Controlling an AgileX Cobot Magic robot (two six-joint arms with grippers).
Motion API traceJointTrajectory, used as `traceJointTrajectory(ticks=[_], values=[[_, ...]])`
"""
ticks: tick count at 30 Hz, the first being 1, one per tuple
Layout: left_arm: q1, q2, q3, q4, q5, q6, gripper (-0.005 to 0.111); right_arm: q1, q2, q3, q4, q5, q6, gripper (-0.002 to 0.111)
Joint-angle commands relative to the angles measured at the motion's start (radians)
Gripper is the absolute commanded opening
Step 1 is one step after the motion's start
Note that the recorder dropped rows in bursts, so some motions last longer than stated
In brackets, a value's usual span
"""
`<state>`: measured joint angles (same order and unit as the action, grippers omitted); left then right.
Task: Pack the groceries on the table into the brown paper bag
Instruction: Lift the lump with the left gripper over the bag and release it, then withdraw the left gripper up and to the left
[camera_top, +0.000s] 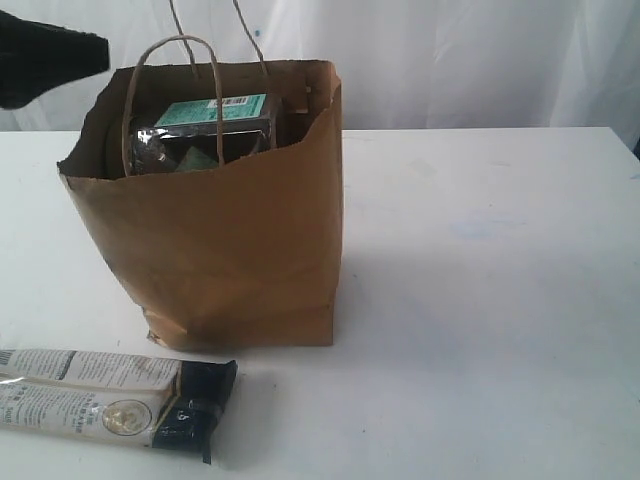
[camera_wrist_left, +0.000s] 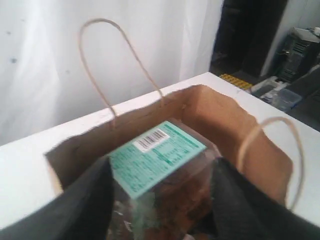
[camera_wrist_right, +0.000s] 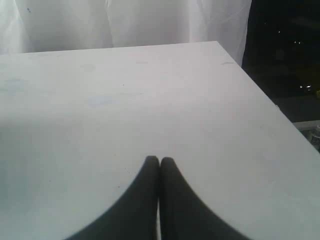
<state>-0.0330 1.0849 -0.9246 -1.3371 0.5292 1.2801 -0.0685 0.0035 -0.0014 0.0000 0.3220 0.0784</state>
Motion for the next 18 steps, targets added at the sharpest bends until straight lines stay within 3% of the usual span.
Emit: traceJointTrajectory(ticks=[1, 2, 14, 16, 18], values=[[0.002, -0.066, -0.036, 0.015, -0.233, -0.061, 0.014, -0.002, -0.004, 0.001, 0.0, -0.008, 0.005, 0.0], [0.002, -0.083, -0.04, 0.019, -0.3, -0.057, -0.001, -0.002, -0.004, 0.001, 0.0, -0.008, 0.005, 0.0], [0.002, -0.09, -0.047, 0.011, -1.047, 0.03, 0.001, -0.002, -0.004, 0.001, 0.0, -0.008, 0.005, 0.0], [0.002, -0.065, -0.047, 0.007, -1.094, 0.028, 0.0, -0.002, -0.004, 0.001, 0.0, -0.008, 0.005, 0.0], [0.011, -0.049, -0.047, 0.0, -0.957, 0.056, 0.0, -0.002, -0.004, 0.001, 0.0, -0.008, 0.005, 0.0]])
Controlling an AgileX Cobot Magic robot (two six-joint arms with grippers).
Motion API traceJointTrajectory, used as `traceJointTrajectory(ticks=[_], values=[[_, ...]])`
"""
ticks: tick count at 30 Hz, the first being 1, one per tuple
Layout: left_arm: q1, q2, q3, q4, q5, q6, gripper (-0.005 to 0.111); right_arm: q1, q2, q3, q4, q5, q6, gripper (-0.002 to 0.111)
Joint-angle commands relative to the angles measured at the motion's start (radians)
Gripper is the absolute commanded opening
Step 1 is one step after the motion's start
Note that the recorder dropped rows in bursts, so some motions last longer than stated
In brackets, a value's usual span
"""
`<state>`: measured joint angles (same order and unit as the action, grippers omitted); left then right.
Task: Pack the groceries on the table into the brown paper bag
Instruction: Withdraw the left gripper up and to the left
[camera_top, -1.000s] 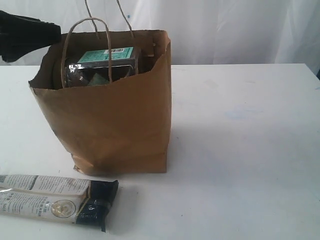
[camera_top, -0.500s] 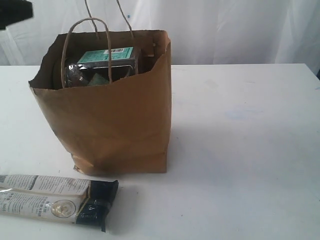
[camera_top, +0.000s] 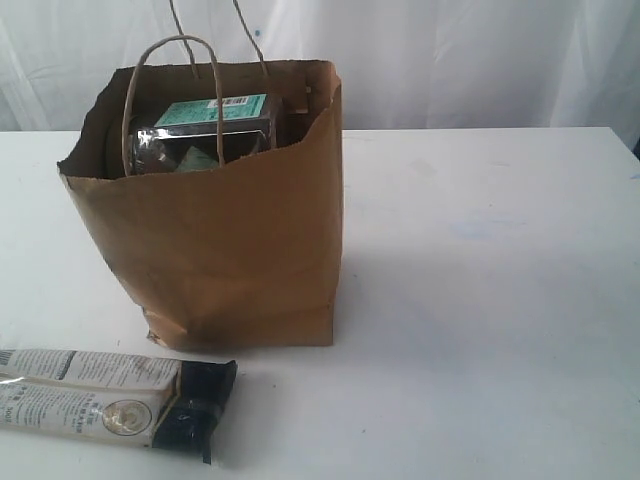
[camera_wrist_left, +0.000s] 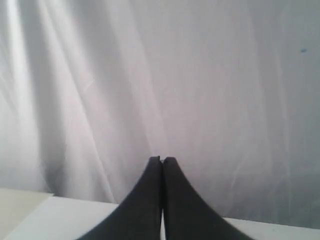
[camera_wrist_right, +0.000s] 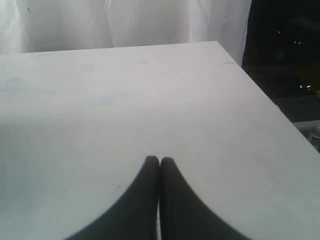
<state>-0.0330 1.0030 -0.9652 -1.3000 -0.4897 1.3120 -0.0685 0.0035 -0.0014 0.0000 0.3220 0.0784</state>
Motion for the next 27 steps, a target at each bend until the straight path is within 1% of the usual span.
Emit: traceJointTrajectory(ticks=[1, 2, 3, 5, 6, 8, 11, 13, 15, 17, 18, 21, 23, 24, 25, 27], values=[[0.021, 0.034, -0.006, -0.034, 0.135, 0.035, 0.0, -0.002, -0.004, 0.001, 0.0, -0.008, 0.005, 0.0], [0.033, 0.038, -0.006, -0.006, 0.31, 0.048, 0.0, -0.002, -0.004, 0.001, 0.0, -0.008, 0.005, 0.0], [0.04, 0.042, -0.01, 0.029, 0.441, 0.05, 0.0, -0.002, -0.004, 0.001, 0.0, -0.008, 0.005, 0.0], [0.042, 0.056, -0.02, 0.127, 0.605, 0.055, 0.0, -0.002, -0.004, 0.001, 0.0, -0.008, 0.005, 0.0], [0.042, 0.058, -0.025, 0.151, 0.651, 0.055, 0.0, -0.002, -0.004, 0.001, 0.0, -0.008, 0.005, 0.0], [0.042, 0.056, -0.025, 0.132, 0.643, 0.049, 0.0, -0.002, -0.004, 0.001, 0.0, -0.008, 0.005, 0.0], [0.042, 0.042, -0.025, 0.063, 0.611, 0.049, 0.0, -0.002, -0.004, 0.001, 0.0, -0.008, 0.005, 0.0], [0.042, 0.022, -0.025, 0.039, 0.615, 0.049, 0.0, -0.002, -0.004, 0.001, 0.0, -0.008, 0.005, 0.0], [0.042, -0.015, -0.028, -0.018, 0.62, 0.06, 0.0, -0.002, -0.004, 0.001, 0.0, -0.008, 0.005, 0.0], [0.042, -0.059, -0.051, -0.092, 0.635, 0.11, 0.0, -0.002, -0.004, 0.001, 0.0, -0.008, 0.005, 0.0], [0.042, -0.079, -0.071, -0.129, 0.653, 0.161, 0.0, -0.002, -0.004, 0.001, 0.0, -0.008, 0.005, 0.0], [0.042, -0.115, -0.14, -0.285, 0.791, 0.302, 0.0, -0.002, -0.004, 0.001, 0.0, -0.008, 0.005, 0.0], [0.042, -0.119, -0.174, -0.437, 0.93, 0.317, 0.0, -0.002, -0.004, 0.001, 0.0, -0.008, 0.005, 0.0], [0.042, -0.119, -0.179, -0.444, 1.028, 0.286, 0.0, -0.002, -0.004, 0.001, 0.0, -0.008, 0.005, 0.0], [0.037, -0.115, -0.195, -0.444, 1.099, 0.202, 0.0, -0.002, -0.004, 0.001, 0.0, -0.008, 0.005, 0.0], [0.003, -0.107, -0.223, -0.444, 1.112, 0.064, 0.0, -0.002, -0.004, 0.001, 0.0, -0.008, 0.005, 0.0]])
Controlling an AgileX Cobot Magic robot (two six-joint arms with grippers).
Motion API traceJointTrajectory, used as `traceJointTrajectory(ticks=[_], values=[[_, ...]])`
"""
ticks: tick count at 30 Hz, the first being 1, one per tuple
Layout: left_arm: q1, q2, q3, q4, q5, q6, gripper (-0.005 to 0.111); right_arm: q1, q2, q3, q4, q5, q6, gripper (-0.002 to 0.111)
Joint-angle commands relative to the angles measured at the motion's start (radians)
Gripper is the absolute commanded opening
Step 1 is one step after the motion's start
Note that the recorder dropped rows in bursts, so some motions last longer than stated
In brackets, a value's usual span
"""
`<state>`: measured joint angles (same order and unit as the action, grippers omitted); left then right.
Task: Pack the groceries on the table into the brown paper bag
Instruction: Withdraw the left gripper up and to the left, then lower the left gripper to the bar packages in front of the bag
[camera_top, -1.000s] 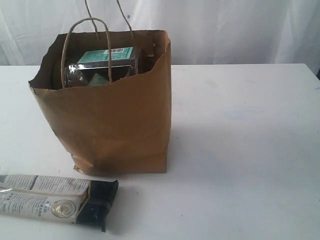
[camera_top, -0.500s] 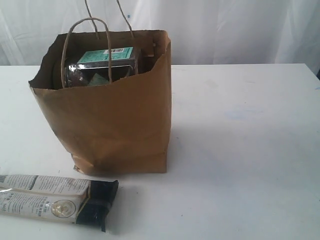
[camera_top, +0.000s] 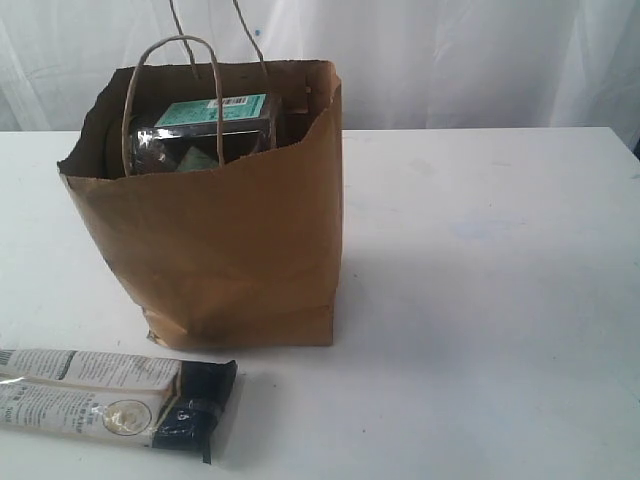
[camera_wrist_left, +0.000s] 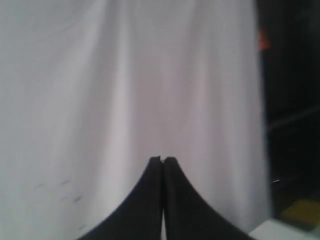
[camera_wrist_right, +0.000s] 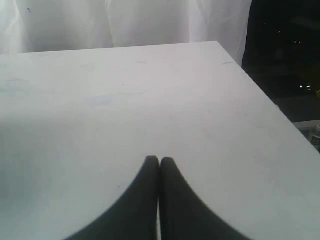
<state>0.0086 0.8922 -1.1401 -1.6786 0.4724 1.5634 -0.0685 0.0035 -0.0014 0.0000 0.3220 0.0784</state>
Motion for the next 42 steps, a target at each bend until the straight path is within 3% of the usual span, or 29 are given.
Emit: traceJointTrajectory(ticks=[1, 4, 7, 9, 11, 14, 17, 21, 23, 27, 33, 35, 38, 42], values=[[-0.049, 0.004, -0.049, -0.066, 0.182, -0.214, 0.0, -0.002, -0.004, 0.001, 0.0, -0.008, 0.005, 0.0], [-0.064, 0.001, -0.029, -0.066, 0.233, -0.195, 0.0, -0.002, -0.004, 0.001, 0.0, -0.008, 0.005, 0.0], [-0.098, -0.001, -0.019, -0.066, 0.42, -0.012, 0.0, -0.002, -0.004, 0.001, 0.0, -0.008, 0.005, 0.0], [-0.153, 0.005, -0.019, -0.066, 0.575, 0.115, 0.0, -0.002, -0.004, 0.001, 0.0, -0.008, 0.005, 0.0], [-0.214, 0.009, -0.019, -0.037, 0.584, 0.135, 0.0, -0.002, -0.004, 0.001, 0.0, -0.008, 0.005, 0.0], [-0.325, 0.012, -0.019, 0.255, 0.465, 0.087, 0.0, -0.002, -0.004, 0.001, 0.0, -0.008, 0.005, 0.0], [-0.453, 0.037, -0.019, 0.611, 0.381, -0.097, 0.0, -0.002, -0.004, 0.001, 0.0, -0.008, 0.005, 0.0], [-0.556, 0.086, -0.019, 1.134, 0.45, -0.406, 0.0, -0.002, -0.004, 0.001, 0.0, -0.008, 0.005, 0.0], [-0.581, 0.096, -0.009, 1.281, 0.462, -0.502, 0.0, -0.002, -0.004, 0.001, 0.0, -0.008, 0.005, 0.0], [-0.591, 0.097, 0.062, 1.374, 0.467, -0.492, 0.0, -0.002, -0.004, 0.001, 0.0, -0.008, 0.005, 0.0], [-0.591, 0.098, 0.297, 1.4, 0.481, -0.183, 0.002, -0.002, -0.004, 0.001, 0.0, -0.008, 0.005, 0.0], [-0.591, 0.098, 0.37, 1.437, 0.445, -0.124, 0.01, -0.002, -0.004, 0.001, 0.0, -0.008, 0.005, 0.0], [-0.591, 0.098, 0.471, 1.462, 0.313, -0.116, 0.031, -0.002, -0.004, 0.001, 0.0, -0.008, 0.005, 0.0], [-0.591, 0.109, 0.59, 1.353, 0.054, -0.132, 0.08, -0.002, -0.004, 0.001, 0.0, -0.008, 0.005, 0.0]])
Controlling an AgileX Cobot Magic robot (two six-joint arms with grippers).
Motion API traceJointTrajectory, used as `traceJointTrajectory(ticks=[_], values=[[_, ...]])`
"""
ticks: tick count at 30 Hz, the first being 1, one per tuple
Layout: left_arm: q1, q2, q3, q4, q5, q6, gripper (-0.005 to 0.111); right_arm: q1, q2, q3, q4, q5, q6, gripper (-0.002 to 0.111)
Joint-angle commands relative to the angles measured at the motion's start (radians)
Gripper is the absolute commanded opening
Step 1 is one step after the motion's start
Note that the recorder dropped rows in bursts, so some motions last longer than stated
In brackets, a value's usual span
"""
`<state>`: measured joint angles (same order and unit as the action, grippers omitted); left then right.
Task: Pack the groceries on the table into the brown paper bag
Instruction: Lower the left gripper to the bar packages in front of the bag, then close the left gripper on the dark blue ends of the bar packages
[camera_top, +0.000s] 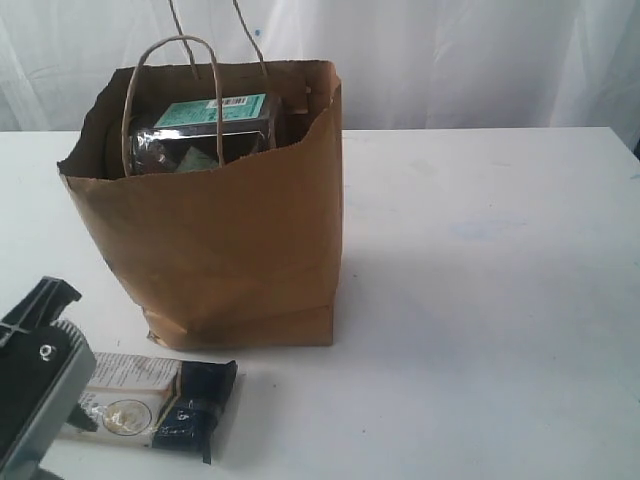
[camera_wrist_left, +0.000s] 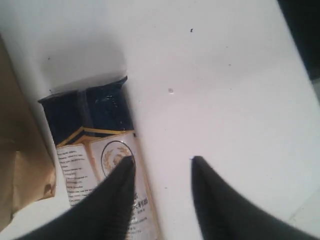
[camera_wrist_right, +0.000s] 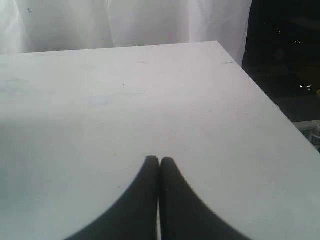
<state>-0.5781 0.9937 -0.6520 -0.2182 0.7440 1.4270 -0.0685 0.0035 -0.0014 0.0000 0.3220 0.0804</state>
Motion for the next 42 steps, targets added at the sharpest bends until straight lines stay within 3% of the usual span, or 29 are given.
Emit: traceJointTrajectory(ticks=[1, 3, 6, 10, 16, 28, 42], values=[[-0.005, 0.007, 0.118, -0.152, -0.286, 0.004, 0.089, -0.002, -0.004, 0.001, 0.0, -0.008, 0.003, 0.0], [-0.005, 0.007, 0.142, -0.235, -0.388, -0.002, 0.105, -0.002, -0.004, 0.001, 0.0, -0.008, 0.003, 0.0], [-0.005, 0.008, 0.15, -0.327, -0.377, -0.003, 0.105, -0.002, -0.004, 0.001, 0.0, -0.008, 0.003, 0.0], [-0.003, 0.059, 0.15, -0.316, -0.332, 0.003, 0.105, -0.002, -0.004, 0.001, 0.0, -0.008, 0.003, 0.0], [-0.003, 0.224, 0.116, -0.318, -0.399, -0.048, 0.105, -0.002, -0.004, 0.001, 0.0, -0.008, 0.003, 0.0], [-0.002, 0.486, -0.025, -0.117, -0.401, -0.134, 0.105, -0.002, -0.004, 0.001, 0.0, -0.008, 0.003, 0.0], [-0.002, 0.509, -0.024, -0.081, -0.438, -0.152, 0.105, -0.002, -0.004, 0.001, 0.0, -0.008, 0.003, 0.0]])
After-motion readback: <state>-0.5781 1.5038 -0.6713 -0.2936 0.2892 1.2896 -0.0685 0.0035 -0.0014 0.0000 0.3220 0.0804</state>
